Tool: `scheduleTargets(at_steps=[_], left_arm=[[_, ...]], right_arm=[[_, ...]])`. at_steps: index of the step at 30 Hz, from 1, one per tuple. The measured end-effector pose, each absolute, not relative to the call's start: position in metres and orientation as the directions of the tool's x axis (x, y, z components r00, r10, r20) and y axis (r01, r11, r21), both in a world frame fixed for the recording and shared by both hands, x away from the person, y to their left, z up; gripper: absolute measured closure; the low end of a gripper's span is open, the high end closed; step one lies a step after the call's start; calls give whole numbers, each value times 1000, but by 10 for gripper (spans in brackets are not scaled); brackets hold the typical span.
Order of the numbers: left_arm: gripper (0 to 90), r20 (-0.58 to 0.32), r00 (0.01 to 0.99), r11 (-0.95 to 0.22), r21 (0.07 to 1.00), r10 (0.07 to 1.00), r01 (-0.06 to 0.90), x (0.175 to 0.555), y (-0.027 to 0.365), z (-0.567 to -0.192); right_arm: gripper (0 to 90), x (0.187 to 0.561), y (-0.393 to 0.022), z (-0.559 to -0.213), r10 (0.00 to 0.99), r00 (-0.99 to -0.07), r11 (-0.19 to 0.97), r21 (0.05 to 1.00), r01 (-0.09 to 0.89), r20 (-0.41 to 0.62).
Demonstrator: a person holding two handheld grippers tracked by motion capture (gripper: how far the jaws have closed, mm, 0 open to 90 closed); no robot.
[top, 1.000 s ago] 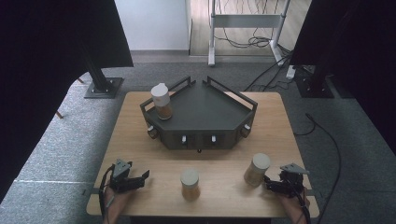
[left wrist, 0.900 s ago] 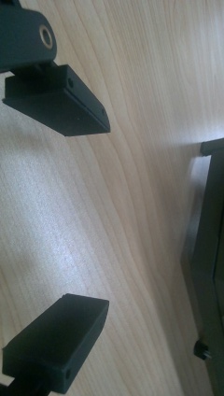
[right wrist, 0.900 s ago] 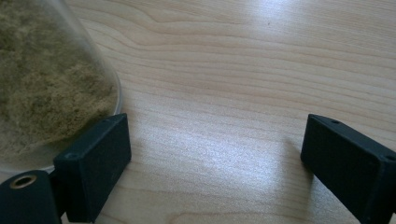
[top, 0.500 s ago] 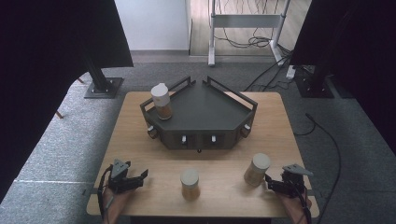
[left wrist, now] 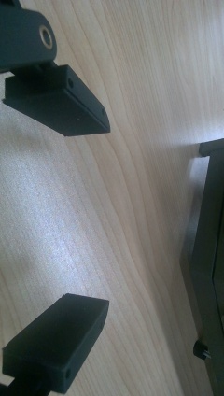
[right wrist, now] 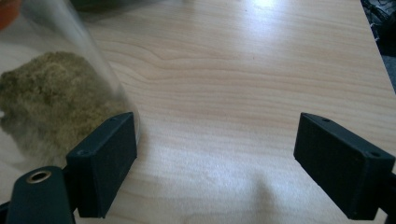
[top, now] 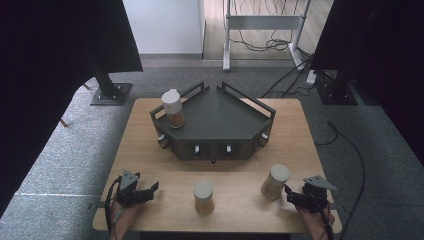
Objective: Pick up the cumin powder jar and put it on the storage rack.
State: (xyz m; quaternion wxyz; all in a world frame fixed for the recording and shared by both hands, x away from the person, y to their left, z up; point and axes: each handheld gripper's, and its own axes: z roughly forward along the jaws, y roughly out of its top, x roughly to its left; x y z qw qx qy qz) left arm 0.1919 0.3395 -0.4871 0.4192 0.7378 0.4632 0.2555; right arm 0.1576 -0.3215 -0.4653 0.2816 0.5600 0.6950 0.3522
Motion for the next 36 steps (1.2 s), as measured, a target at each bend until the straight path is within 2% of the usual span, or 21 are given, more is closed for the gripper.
scheduleTargets(at_steps=[9,24,36], left_arm=[[127,-1,447,-233,851,895,470,193,338,-486],[127,-4,439,-229,850,898,475,190,338,-486],[127,-8,439,-223,853,899,472,189,339,-487]], right_arm=[[127,133,-321,-461,976,-218,125,832,541,-5],[94,91,-314,-447,956,-292,149,865,478,-4],[93,81,-300,-436,928,-373,169,879,445,10]])
